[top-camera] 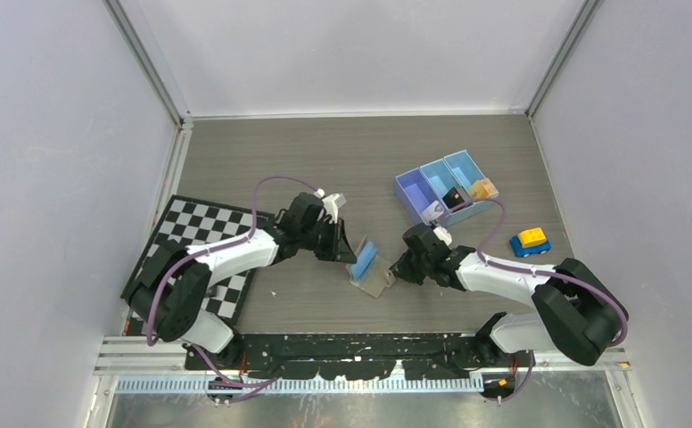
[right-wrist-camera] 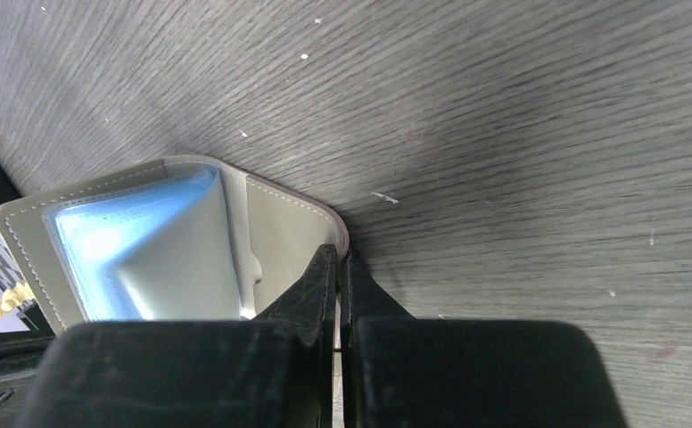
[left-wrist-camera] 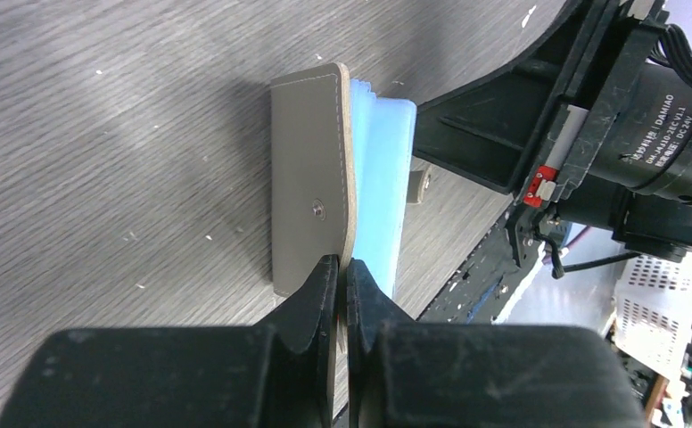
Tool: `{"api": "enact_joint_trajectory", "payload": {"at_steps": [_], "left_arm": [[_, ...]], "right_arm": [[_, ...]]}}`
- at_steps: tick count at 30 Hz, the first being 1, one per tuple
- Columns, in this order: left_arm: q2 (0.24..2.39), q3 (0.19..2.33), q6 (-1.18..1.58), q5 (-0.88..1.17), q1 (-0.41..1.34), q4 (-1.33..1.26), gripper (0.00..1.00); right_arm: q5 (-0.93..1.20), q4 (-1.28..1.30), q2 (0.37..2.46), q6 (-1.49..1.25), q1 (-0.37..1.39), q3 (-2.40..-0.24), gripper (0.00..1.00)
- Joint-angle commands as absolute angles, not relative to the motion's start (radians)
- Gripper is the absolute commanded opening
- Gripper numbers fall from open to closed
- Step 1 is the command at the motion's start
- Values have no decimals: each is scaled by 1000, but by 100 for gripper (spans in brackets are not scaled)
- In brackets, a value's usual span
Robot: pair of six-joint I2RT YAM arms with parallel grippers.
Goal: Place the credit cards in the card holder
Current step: Open the card holder at the center of the board.
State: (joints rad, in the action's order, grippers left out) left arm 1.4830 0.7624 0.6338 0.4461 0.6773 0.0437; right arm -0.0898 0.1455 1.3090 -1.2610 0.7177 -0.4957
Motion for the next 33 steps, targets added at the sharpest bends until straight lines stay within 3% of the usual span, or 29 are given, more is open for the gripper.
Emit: {"api": "enact_joint_trajectory", "payload": {"at_steps": [1,5,11,18,22,28,33], "left_arm": [[1525,741,652,479,683,5,0],[1525,749,644,446,683,21,0],[1468,774,567,229,683,191,0],[1439,763,558,225,683,209,0],[1432,758,568,228,683,197,0],[1408,742,582,237,684,175,0],[1384,725,600,246,683,151,0]], "right_arm": [[-119,118,1328,-1249,721,-520,1],[-121,121,1327,-1249,721,-520,0],[-158,184,1271,-1236,722,-533,1],[-253,330,1143,-1191,722,-576,33],[-268,350,1059,-1125,722,-602,42],[-208,310,984,-994,731,-667,45],[-120,252,1051,-914,793,-761,45]]}}
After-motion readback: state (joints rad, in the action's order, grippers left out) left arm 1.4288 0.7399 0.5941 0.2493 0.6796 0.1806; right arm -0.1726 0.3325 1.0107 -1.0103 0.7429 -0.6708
